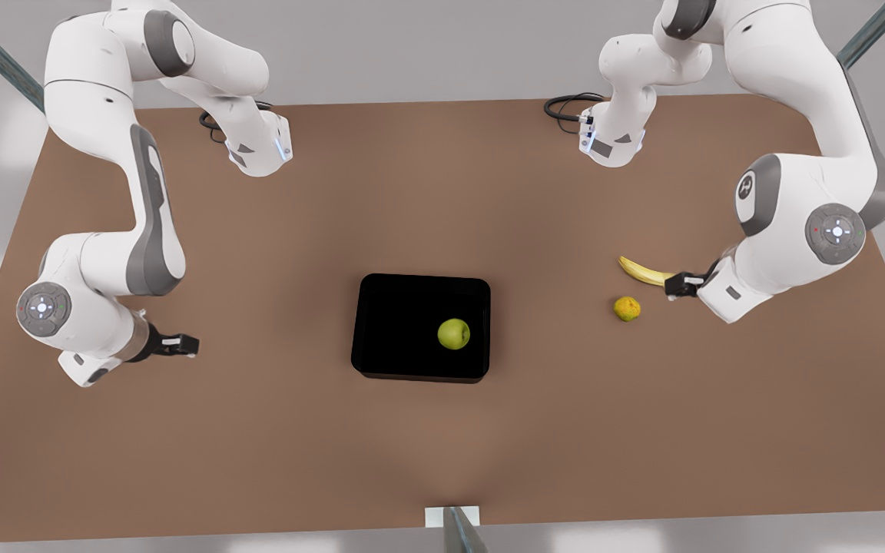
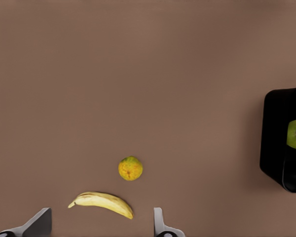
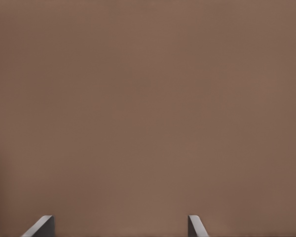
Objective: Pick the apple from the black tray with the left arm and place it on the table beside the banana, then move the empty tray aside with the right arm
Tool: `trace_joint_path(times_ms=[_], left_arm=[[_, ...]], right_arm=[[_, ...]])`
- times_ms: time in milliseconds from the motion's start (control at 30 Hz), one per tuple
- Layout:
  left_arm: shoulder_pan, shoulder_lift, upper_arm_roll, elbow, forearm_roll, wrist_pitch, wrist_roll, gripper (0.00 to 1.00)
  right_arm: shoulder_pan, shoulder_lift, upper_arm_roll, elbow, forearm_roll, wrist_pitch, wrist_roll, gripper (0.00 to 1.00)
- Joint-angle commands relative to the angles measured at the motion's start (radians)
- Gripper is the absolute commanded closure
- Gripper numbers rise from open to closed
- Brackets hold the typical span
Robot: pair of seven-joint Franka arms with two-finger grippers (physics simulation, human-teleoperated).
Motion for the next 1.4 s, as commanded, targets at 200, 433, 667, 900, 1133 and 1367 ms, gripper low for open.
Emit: trace_joint_path(times_ms=[200, 433, 667, 900, 1133, 1367], left_arm=[[-0.215, -0.037, -0.111, 0.006, 0.03, 0.034, -0.192, 0.0], [-0.477, 0.111, -0.11, 0.013, 0.111, 0.186, -0.824, 0.0], [-0.566, 0.272, -0.108, 0.017, 0.179, 0.309, -1.087, 0.0], [-0.58, 0.376, -0.108, 0.054, 0.183, 0.439, -1.173, 0.0], [-0.601, 0.482, -0.107, 0.052, 0.229, 0.56, -1.168, 0.0], [-0.595, 0.485, -0.084, 0.055, 0.272, 0.562, -1.021, 0.0]], right_arm=[[-0.002, 0.138, 0.004, 0.016, -0.01, 0.101, 0.007, 0.0], [-0.005, -0.013, -0.005, 0.04, -0.012, -0.003, 0.003, 0.0], [-0.007, -0.012, -0.005, 0.042, -0.012, -0.011, 0.004, 0.0], [-0.005, -0.012, -0.002, 0.042, -0.012, -0.011, 0.006, 0.0], [-0.005, -0.012, -0.002, 0.042, -0.012, -0.011, 0.006, 0.0], [-0.005, -0.012, -0.002, 0.042, -0.012, -0.011, 0.006, 0.0]])
